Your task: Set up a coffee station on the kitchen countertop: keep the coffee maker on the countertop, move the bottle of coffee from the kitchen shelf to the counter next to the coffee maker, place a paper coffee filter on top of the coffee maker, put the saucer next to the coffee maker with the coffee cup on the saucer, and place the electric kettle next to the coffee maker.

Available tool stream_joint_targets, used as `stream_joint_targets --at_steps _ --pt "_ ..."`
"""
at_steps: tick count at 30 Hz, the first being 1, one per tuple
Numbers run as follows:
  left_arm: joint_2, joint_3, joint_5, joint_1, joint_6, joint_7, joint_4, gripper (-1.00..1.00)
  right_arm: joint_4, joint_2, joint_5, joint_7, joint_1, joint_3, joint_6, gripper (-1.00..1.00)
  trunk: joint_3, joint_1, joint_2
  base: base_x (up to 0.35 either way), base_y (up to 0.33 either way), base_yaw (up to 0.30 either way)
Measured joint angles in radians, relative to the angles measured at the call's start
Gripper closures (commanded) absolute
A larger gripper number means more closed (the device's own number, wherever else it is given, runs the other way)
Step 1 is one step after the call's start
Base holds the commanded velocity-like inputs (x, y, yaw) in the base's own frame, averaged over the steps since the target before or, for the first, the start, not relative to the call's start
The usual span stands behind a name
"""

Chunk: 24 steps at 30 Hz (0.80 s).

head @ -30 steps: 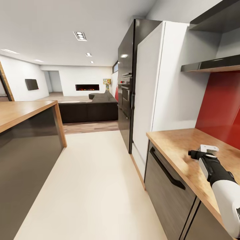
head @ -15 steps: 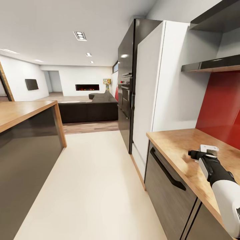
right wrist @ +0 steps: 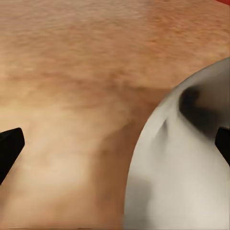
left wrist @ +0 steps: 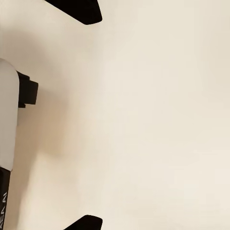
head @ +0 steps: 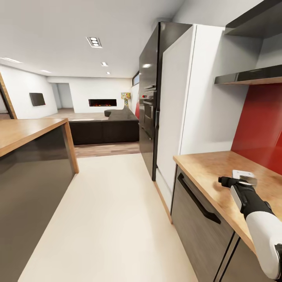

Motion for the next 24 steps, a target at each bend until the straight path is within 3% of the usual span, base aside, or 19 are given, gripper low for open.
stream_joint_targets --at_steps 11,17,24 --pt "0.0 0.0 0.0 0.0 0.0 0.0 0.001 -1.0 0.0 0.002 0.002 -0.004 -0.001 -0.003 0.001 -1.0 0.0 0.0 0.0 0.0 0.009 0.0" --pt "0.0 0.0 0.0 0.0 0.0 0.0 0.002 -1.0 0.001 0.003 0.0 -0.083 0.0 -0.003 0.001 -1.0 0.0 0.0 0.0 0.0 0.0 0.0" --pt "0.0 0.0 0.0 0.0 0.0 0.0 0.001 -1.0 0.001 0.004 -0.001 -0.104 0.0 -0.003 0.001 -1.0 0.0 0.0 0.0 0.0 0.0 0.0"
